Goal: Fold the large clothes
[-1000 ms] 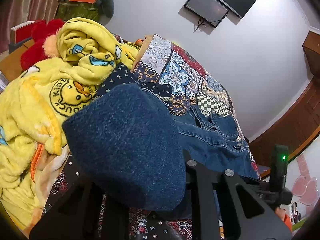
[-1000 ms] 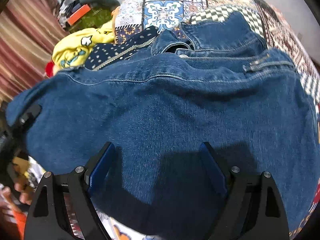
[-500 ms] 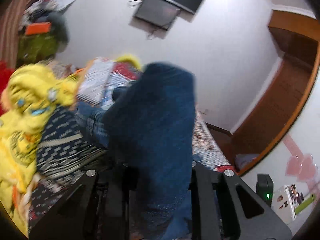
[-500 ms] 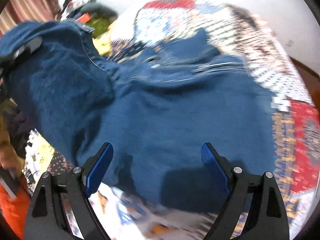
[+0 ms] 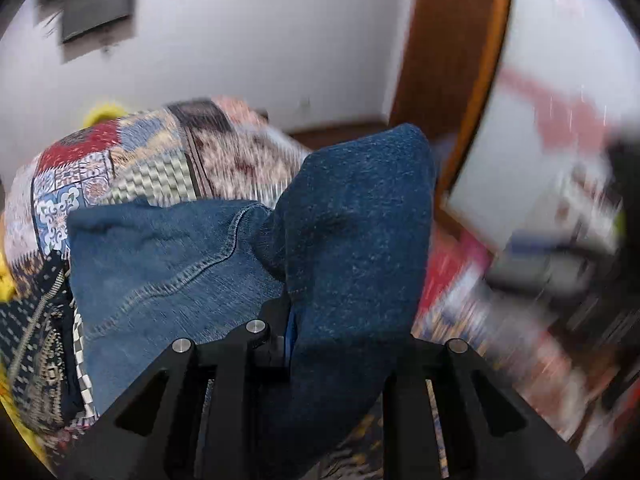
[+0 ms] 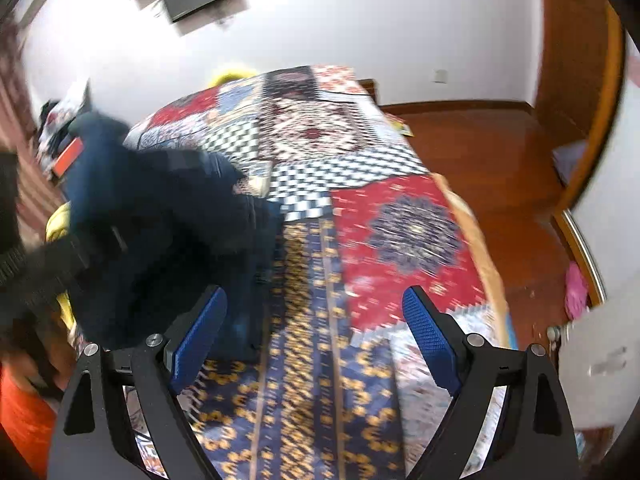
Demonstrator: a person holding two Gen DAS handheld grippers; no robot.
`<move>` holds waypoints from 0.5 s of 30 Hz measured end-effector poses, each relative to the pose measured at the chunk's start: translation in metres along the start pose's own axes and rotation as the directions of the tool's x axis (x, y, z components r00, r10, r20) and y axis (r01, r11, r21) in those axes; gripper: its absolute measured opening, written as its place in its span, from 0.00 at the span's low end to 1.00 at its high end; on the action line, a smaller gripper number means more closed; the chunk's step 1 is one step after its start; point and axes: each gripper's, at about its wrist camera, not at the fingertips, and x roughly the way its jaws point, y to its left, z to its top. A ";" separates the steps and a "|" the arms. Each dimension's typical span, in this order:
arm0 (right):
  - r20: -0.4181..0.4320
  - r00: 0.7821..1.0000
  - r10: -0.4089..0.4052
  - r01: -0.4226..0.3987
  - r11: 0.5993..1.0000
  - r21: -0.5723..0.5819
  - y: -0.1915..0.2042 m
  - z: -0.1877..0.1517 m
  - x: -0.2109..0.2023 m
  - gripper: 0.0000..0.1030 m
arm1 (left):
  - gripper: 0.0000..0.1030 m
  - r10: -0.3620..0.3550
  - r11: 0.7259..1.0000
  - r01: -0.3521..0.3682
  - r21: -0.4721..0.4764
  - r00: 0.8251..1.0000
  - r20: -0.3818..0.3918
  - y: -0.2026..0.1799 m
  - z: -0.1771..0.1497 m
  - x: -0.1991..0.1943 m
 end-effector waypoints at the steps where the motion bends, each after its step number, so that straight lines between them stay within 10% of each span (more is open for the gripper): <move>1: 0.000 1.000 0.001 -0.001 1.000 0.012 -0.006 -0.001 -0.003 0.85 | 0.18 0.024 0.999 -0.023 0.035 0.999 -0.037 -0.006 -0.010 0.010; 9: 0.003 1.000 0.004 -0.004 1.000 0.014 -0.016 -0.014 -0.013 0.85 | 0.40 0.080 0.990 -0.065 0.123 0.990 -0.117 -0.006 -0.041 0.016; 15: 0.023 0.998 0.054 -0.054 0.998 -0.017 0.002 -0.010 -0.022 0.85 | 0.59 -0.029 0.999 0.033 0.034 0.993 -0.117 0.010 -0.050 -0.025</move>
